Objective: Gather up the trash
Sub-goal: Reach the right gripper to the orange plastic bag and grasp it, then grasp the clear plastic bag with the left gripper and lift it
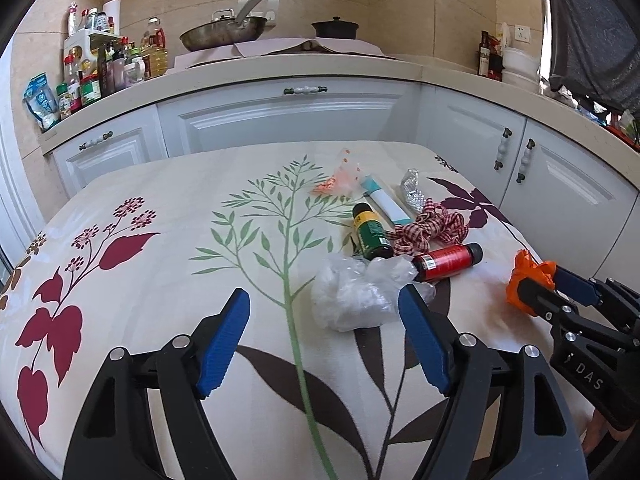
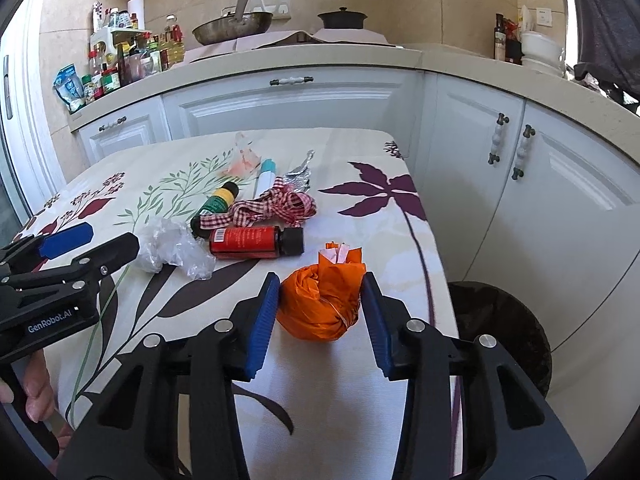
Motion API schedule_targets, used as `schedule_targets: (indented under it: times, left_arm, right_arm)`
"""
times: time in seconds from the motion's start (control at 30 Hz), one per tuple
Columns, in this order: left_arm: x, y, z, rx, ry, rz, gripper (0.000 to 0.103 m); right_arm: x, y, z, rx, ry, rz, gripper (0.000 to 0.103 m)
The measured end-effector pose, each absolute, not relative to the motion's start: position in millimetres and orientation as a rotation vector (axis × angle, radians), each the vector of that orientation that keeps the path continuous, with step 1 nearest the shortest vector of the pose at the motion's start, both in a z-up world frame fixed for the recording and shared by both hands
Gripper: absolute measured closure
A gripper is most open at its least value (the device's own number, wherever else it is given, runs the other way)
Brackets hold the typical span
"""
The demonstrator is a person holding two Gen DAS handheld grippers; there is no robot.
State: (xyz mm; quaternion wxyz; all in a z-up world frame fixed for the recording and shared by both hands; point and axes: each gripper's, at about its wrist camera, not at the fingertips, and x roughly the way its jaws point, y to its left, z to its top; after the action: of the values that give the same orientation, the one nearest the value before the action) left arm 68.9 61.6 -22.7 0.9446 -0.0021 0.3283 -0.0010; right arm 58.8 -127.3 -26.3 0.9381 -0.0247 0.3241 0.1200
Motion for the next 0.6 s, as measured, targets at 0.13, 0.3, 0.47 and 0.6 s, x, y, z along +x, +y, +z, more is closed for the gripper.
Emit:
schedule_targets:
  times: [0.13,0.3,0.47,0.6]
  left_arm:
    - [74,57,-25,0.001,0.694,-0.018,0.029]
    - [80,55,-29,-0.011,0.733,-0.031,0.030]
    - [86,54,-34,-0.018,0.768,-0.056,0.061]
    - [86,53,-37,-0.019,0.767,-0.065,0.066]
  right_arm:
    - [60,-133,-27,-0.040,0.663,0.241,0.063]
    - [62,-136,-28,-0.032,0.668,0.245,0.063]
    - [64,-138,-31,-0.023,0.674,0.250,0.063]
    - [64,-139,-31,-0.021,0.672,0.250,0.063]
